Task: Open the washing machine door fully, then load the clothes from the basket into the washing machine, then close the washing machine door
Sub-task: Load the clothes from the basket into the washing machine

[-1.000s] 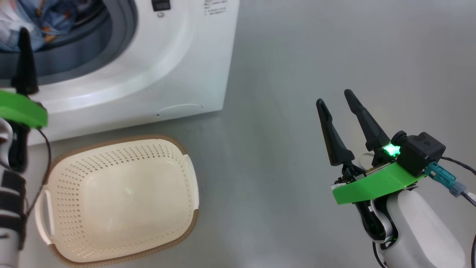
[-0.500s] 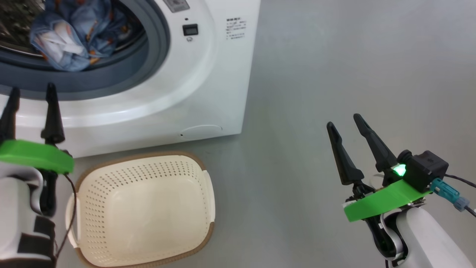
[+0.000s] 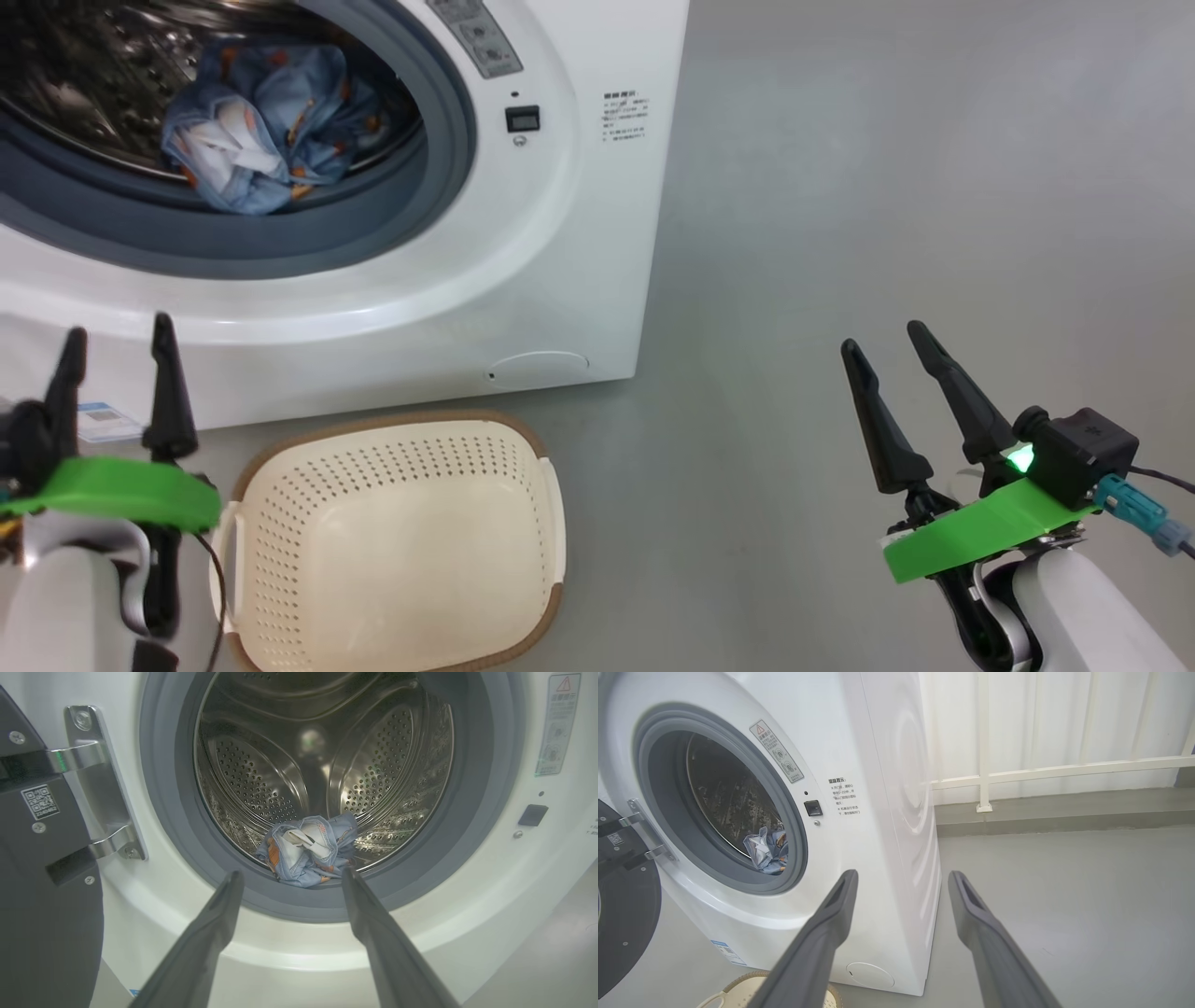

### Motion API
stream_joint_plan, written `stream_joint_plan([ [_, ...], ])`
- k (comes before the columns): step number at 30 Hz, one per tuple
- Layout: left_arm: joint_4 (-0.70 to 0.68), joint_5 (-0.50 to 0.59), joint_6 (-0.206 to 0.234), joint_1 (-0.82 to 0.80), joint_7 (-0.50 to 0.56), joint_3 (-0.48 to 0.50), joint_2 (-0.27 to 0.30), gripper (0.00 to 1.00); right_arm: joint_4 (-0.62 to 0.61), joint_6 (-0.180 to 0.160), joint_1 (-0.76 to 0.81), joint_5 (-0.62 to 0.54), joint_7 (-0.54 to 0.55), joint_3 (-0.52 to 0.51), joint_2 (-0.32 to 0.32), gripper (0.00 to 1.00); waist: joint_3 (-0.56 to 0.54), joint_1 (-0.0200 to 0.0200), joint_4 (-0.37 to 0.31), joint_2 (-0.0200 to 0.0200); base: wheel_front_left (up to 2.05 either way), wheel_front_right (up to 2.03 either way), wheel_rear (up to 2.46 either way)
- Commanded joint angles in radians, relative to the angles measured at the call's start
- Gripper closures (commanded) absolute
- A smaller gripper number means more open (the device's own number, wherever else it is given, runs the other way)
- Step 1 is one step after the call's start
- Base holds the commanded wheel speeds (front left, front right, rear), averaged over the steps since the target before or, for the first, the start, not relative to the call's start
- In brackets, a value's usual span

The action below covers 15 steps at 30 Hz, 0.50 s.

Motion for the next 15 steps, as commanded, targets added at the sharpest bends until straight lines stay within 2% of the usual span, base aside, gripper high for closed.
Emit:
stream_joint_plan([
  [1, -0.042, 0.016, 0.002, 0.023, -0.006, 0.038, 0.025, 0.0, -0.022, 0.007, 0.012, 0.014, -0.008, 0.011, -0.017, 0.0, -0.016, 0.0, 0.01, 0.0, 0.0, 0.0, 0.0],
  [15, -0.143, 0.073, 0.001, 0.179, -0.006, 0.084, -0.025, 0.0, -0.025, 0.007, 0.061, 0.019, -0.008, -0.013, -0.032, 0.0, -0.072, 0.0, 0.036, 0.0, 0.0, 0.0, 0.0],
])
